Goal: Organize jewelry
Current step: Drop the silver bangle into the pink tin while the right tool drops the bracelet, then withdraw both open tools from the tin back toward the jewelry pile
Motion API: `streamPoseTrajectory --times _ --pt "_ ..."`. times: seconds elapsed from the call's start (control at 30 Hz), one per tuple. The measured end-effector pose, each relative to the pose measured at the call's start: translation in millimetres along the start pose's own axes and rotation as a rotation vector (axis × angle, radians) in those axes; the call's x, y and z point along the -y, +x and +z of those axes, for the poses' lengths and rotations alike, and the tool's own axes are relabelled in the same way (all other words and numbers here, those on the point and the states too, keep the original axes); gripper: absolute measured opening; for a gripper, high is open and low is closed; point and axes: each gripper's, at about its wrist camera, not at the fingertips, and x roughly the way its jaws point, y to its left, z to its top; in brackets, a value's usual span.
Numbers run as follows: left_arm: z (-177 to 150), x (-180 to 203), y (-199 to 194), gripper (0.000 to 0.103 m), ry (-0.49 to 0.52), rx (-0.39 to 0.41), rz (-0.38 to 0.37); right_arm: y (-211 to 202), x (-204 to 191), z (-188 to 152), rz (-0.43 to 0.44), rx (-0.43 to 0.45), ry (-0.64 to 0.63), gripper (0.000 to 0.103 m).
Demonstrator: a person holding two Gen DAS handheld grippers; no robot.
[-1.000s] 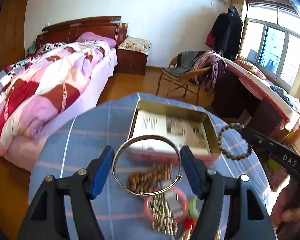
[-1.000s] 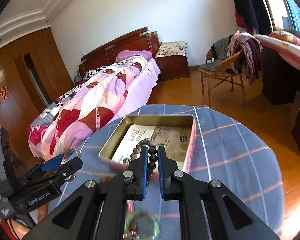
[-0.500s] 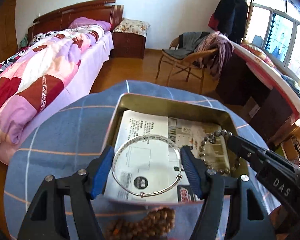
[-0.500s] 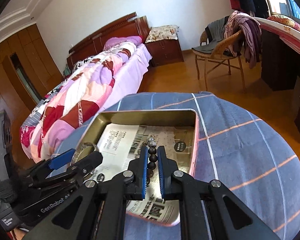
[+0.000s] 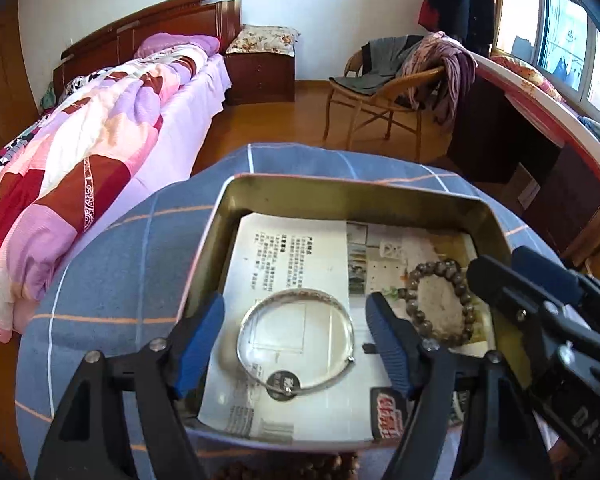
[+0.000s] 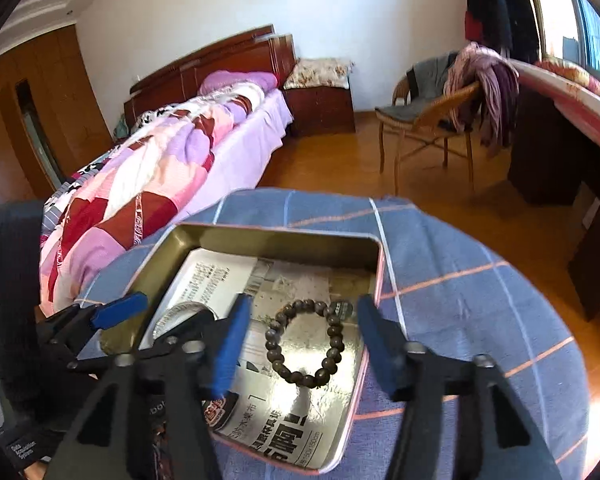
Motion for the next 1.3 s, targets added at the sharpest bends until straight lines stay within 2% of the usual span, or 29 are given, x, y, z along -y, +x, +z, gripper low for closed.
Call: streamPoseTrajectory --times 0.07,0.3,0.47,0.77,1.0,1.3 --pt "-2 0 -11 0.083 -0.005 0.025 0.023 -10 -3 1 -0.019 0.020 -0.016 0.065" --pt "-10 -7 -53 0.094 -0.018 0.102 0.075 -43 0 -4 -0.016 0.039 0.016 0.065" --pt "-27 -11 -83 0.101 -0.046 0.137 0.104 -69 -8 -15 -0.040 0.057 -0.014 0.065" --pt "-61 -17 -120 0.101 -0.095 0.171 0.114 -116 -20 -42 -0.045 0.082 -0.042 0.065" --pt "-90 -19 -147 0.101 -0.119 0.197 0.088 -138 -29 -64 -0.035 0.081 -0.055 0.065" --pt "-120 -20 -163 0.101 -0.116 0.200 0.121 -160 -41 -88 -0.037 0.080 -0.090 0.065"
